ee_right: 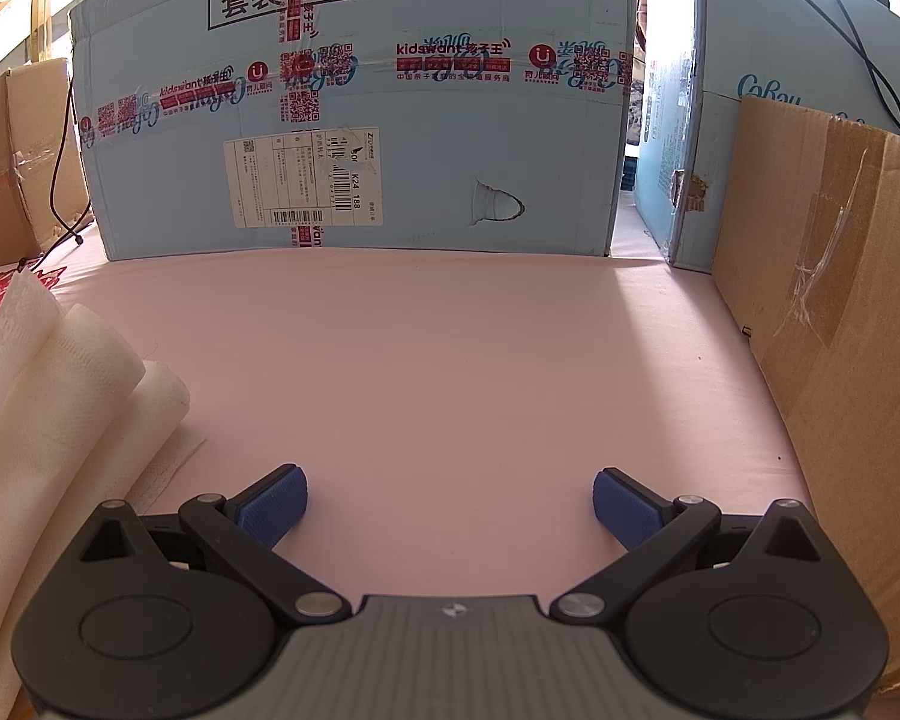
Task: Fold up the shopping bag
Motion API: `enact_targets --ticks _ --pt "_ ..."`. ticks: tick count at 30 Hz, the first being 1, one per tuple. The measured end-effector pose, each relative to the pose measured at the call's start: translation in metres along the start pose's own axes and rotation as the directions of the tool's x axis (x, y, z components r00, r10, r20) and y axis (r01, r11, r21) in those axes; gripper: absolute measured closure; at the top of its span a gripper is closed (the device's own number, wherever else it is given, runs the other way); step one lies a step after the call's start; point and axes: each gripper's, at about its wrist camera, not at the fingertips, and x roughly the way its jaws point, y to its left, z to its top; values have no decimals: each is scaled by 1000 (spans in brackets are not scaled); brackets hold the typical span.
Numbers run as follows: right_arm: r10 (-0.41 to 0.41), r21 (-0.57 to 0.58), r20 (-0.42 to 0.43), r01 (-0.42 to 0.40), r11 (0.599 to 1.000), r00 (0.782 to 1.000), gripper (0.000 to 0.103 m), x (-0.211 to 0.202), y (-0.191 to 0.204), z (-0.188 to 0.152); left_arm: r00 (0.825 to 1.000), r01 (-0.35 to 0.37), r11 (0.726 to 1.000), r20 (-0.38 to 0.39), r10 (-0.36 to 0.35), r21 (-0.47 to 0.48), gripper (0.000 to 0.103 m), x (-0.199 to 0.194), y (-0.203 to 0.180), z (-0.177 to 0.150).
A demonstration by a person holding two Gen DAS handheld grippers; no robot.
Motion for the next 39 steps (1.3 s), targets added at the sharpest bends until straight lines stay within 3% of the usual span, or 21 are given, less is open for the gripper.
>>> enact_targets --ticks 33,36,39 --pt "7 7 -4 -7 1000 1000 0 1 0 -1 1000 11 1000 2 -11 -14 0 -2 1 0" --pt "14 12 -2 -14 1000 1000 0 1 -1 0 999 46 998 27 -45 -47 0 -7 8 1" --pt "60 32 9 -61 998 998 0 -3 -6 0 988 107 990 117 -96 -91 0 -22 19 1"
